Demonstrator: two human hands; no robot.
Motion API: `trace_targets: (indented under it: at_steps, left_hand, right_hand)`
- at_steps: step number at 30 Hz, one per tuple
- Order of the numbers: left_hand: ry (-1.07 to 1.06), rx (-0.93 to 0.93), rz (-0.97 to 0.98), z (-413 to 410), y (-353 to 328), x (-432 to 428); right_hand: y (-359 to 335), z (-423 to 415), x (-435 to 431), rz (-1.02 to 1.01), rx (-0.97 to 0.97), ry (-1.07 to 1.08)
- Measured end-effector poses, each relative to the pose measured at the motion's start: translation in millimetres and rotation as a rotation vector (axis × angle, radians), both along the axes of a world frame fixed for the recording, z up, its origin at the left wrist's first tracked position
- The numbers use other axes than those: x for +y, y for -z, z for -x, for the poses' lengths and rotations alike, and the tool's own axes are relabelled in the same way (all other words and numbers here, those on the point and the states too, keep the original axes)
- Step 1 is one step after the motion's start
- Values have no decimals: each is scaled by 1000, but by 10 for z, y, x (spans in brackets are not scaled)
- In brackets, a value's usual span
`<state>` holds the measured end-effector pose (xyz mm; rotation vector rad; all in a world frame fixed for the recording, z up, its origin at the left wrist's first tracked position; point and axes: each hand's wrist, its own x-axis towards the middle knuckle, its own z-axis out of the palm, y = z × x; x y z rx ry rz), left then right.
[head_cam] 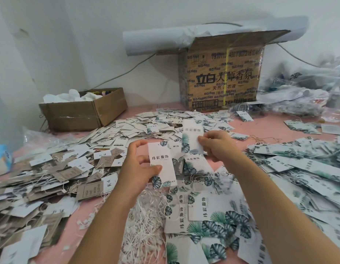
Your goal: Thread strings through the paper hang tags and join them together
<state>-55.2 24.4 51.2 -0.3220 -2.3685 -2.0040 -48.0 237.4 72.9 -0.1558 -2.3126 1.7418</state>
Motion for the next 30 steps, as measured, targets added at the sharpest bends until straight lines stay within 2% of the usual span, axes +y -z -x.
trace_targets:
  at_steps: [1,3,7,14,18,23,30]
  left_hand:
    - [2,5,-13,-6,-10,7]
    - [10,17,-58,-16,-31,19]
    - [65,44,-114,-46,-87,54]
    - [110,13,-199,-68,-117,102]
    - [71,-22,-267,-75,-121,111]
    - [52,76,-234,-76,-105,92]
    - [64,112,-145,-91,-99,113]
  right_hand:
    - [-35,-25,-43,56,-18,-110]
    - [-78,-63,-143,42,-58,-278]
    - [-114,-106,-315,-61,-76,-390]
    - [-126,-121,-336,-89,-87,-359]
    - [-140,-141,-330,-112,-89,-424]
    - [-163,-159,-389,-157,-70,-456]
    - [-206,-140,-364,-204,281,-195]
